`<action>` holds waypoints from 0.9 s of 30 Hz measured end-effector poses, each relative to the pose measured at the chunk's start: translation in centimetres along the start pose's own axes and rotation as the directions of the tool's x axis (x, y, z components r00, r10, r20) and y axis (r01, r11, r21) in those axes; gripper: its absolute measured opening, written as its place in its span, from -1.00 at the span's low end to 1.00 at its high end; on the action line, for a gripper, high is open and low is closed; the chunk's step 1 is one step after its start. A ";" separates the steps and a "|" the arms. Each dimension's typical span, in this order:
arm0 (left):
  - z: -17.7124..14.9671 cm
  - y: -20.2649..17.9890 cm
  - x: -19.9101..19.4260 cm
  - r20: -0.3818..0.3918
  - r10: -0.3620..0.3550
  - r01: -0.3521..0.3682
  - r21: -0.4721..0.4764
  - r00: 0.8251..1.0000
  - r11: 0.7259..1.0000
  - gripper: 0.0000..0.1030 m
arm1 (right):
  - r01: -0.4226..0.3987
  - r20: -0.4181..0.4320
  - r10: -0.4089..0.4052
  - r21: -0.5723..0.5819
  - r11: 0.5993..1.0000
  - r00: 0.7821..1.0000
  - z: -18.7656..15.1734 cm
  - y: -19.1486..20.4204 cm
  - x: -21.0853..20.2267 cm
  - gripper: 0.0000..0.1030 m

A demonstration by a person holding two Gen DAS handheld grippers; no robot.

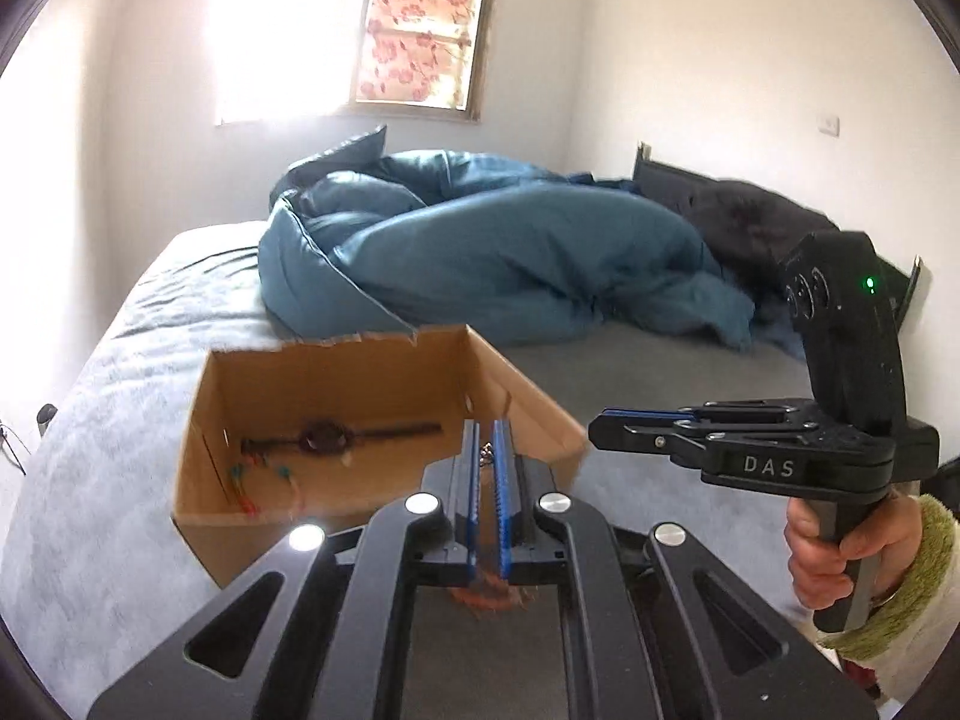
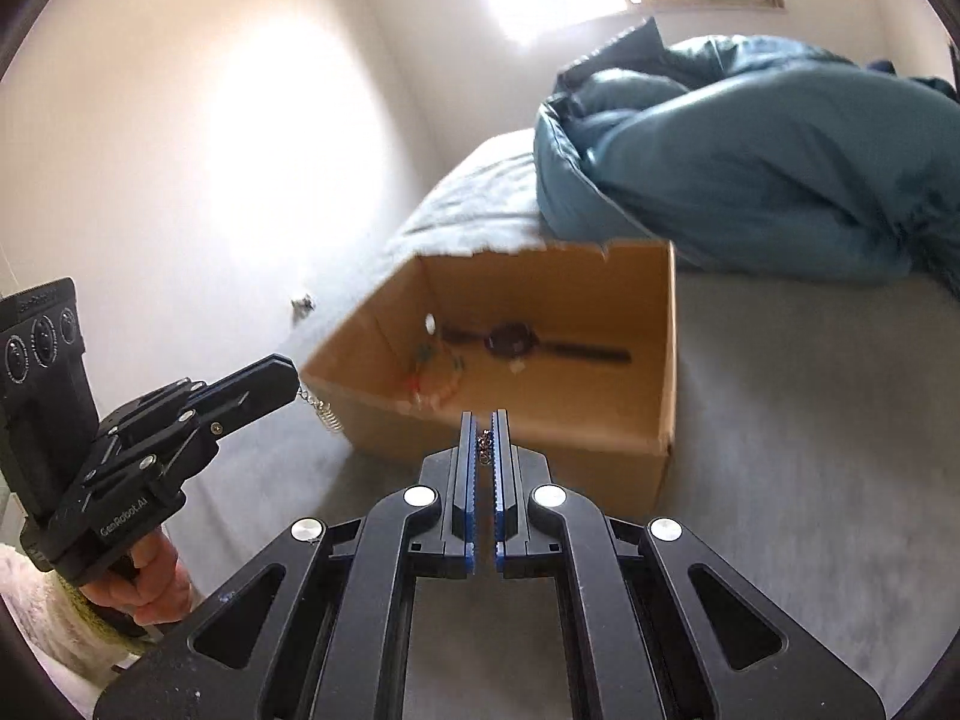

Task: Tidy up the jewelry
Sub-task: 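Carry both gold pieces over the box and open both tools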

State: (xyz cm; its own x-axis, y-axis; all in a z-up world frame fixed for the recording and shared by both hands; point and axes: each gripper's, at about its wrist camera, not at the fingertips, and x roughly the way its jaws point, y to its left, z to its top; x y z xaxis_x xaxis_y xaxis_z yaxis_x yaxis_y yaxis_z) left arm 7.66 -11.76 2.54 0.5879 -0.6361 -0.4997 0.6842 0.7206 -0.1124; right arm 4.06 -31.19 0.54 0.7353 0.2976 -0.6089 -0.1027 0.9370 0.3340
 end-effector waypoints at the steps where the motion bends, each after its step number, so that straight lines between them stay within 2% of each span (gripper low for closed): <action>1: 0.5 0.4 0.2 0.002 0.003 -0.003 -0.003 1.000 1.000 -0.92 | -0.006 0.004 0.006 -0.002 1.000 1.000 0.9 -0.1 0.3 -0.95; 6: 2.7 2.9 3.3 -0.023 0.011 -0.012 -0.032 1.000 0.999 -0.93 | -0.021 -0.012 0.021 -0.001 1.000 1.000 4.0 -0.4 2.9 -0.95; 10: 3.0 5.5 7.9 -0.130 0.021 -0.032 -0.083 0.991 0.996 -0.93 | -0.017 -0.086 0.020 0.035 0.999 0.996 5.3 -1.5 6.9 -0.95; 15: 2.3 7.8 13.3 -0.270 0.059 -0.088 -0.097 0.961 0.991 -0.93 | 0.025 -0.208 -0.008 0.079 0.997 0.978 5.5 -3.0 12.2 -0.95; 17: 2.0 8.5 15.2 -0.319 0.053 -0.094 -0.113 0.946 0.989 -0.92 | 0.036 -0.255 -0.010 0.100 0.994 0.967 5.4 -3.6 14.1 -0.94; 20: 1.4 9.0 17.0 -0.383 0.068 -0.123 -0.122 0.921 0.985 -0.91 | 0.070 -0.291 -0.043 0.085 0.994 0.956 5.0 -3.8 15.7 -0.89; 23: 1.1 9.2 17.9 -0.407 0.078 -0.137 -0.118 0.910 0.984 -0.91 | 0.087 -0.309 -0.064 0.059 0.995 0.949 4.8 -3.6 16.6 -0.82; 24: 1.0 9.3 18.0 -0.411 0.077 -0.136 -0.118 0.908 0.984 -0.91 | 0.089 -0.311 -0.068 0.052 0.995 0.948 4.8 -3.6 16.8 -0.73; 27: 0.9 9.4 18.2 -0.418 0.070 -0.134 -0.126 0.906 0.983 -0.74 | 0.091 -0.305 -0.074 0.043 0.995 0.949 4.8 -3.4 16.7 -0.53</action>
State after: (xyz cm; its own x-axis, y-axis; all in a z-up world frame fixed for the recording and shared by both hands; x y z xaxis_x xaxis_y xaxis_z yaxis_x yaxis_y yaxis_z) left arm 25.19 -16.78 -6.86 0.3998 -0.4102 -0.8197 0.5394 0.8283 -0.1515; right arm 19.92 -30.29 -7.34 0.5010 0.2693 -0.8225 -0.0067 0.9515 0.3075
